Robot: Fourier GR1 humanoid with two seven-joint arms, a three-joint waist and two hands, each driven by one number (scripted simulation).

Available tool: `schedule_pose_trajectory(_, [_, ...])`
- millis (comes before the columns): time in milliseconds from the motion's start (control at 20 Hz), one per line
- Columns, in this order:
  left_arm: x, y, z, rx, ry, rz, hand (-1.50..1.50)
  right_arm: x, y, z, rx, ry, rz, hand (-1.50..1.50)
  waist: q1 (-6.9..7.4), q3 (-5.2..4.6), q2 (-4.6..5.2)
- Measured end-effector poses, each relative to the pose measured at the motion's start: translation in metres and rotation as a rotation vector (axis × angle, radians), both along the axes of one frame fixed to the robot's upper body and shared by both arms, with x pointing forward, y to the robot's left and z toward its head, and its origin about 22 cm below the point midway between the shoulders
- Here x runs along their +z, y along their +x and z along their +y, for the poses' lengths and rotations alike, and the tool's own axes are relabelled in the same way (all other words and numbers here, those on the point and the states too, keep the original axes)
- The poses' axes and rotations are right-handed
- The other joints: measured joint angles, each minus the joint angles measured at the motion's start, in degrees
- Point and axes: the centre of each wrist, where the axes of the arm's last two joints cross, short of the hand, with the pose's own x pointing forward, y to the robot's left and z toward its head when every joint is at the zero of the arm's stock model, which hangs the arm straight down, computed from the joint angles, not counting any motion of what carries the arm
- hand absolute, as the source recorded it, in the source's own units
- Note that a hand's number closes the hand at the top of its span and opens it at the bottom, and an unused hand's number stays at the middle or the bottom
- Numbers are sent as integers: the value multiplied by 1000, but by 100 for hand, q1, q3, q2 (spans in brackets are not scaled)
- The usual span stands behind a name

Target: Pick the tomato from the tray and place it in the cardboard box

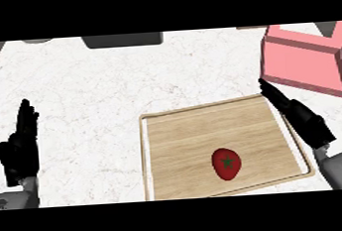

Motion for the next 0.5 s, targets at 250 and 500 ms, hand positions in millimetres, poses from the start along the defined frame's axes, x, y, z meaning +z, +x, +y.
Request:
schedule_pose_trajectory(250, [24,17,-11,-223,79,-55,0,73,19,6,116,125,-218,-150,-24,96,-14])
schedule_pose_trajectory(500, [46,29,-37,-501,136,-91,0,146,27,-13,236,39,-425,-150,-23,118,-2])
